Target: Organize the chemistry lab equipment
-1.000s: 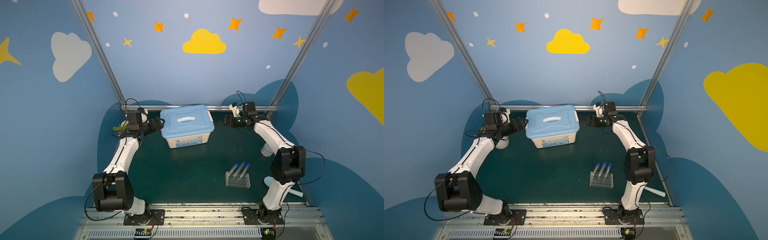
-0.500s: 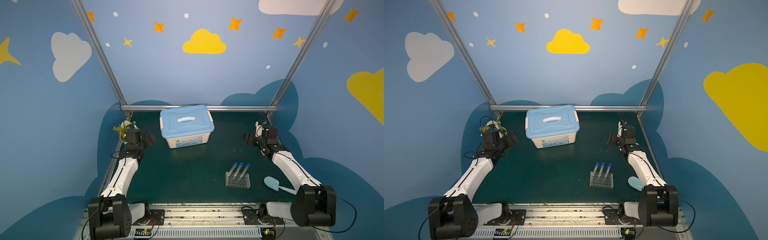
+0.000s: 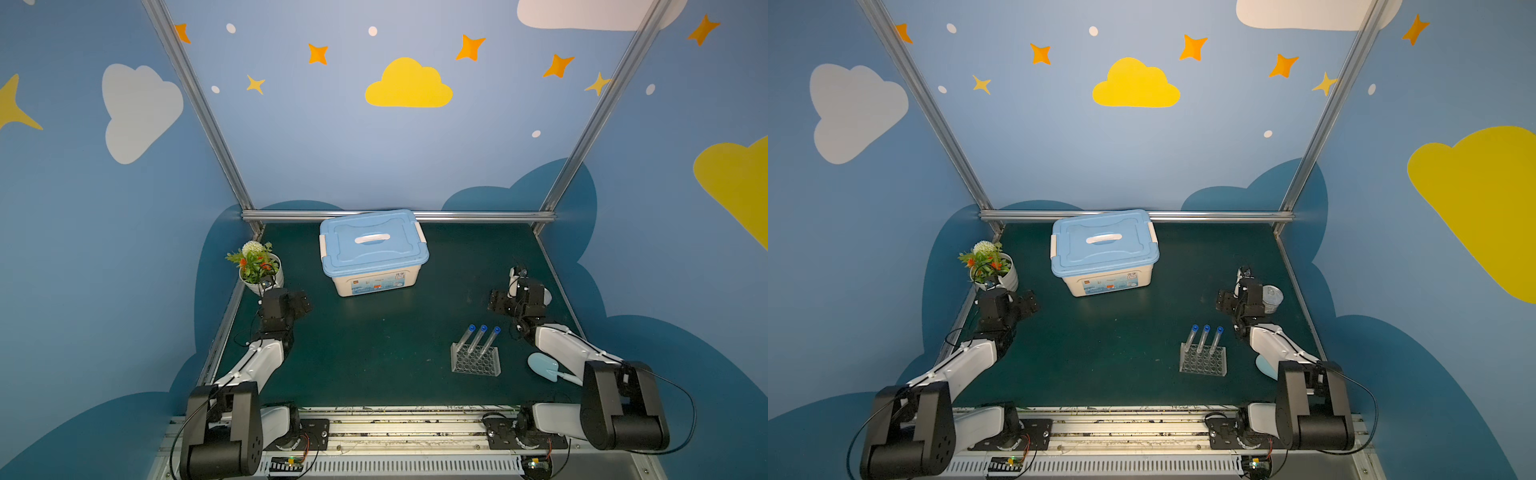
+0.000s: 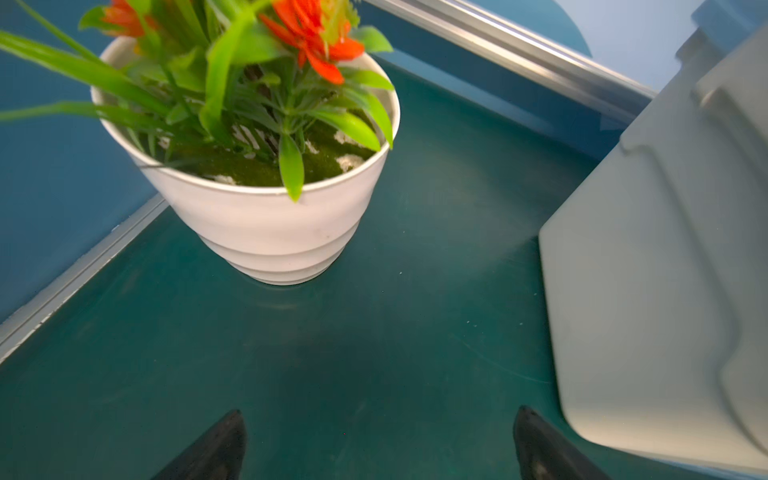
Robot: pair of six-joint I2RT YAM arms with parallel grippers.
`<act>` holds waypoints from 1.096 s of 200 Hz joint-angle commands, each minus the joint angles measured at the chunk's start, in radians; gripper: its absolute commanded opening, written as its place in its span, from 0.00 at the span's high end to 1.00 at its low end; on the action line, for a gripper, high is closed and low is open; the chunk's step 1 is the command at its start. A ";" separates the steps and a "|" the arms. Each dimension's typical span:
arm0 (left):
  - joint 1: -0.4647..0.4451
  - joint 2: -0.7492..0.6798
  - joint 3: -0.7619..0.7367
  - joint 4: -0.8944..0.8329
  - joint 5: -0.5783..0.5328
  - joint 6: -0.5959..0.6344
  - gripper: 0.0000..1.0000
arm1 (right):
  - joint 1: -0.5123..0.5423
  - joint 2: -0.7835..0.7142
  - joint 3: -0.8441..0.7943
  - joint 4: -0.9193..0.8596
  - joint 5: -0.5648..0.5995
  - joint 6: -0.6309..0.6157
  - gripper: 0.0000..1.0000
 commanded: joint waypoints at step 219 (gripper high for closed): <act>-0.043 0.307 -0.049 0.511 0.178 0.281 0.01 | -0.021 0.127 -0.036 0.242 -0.039 -0.028 0.12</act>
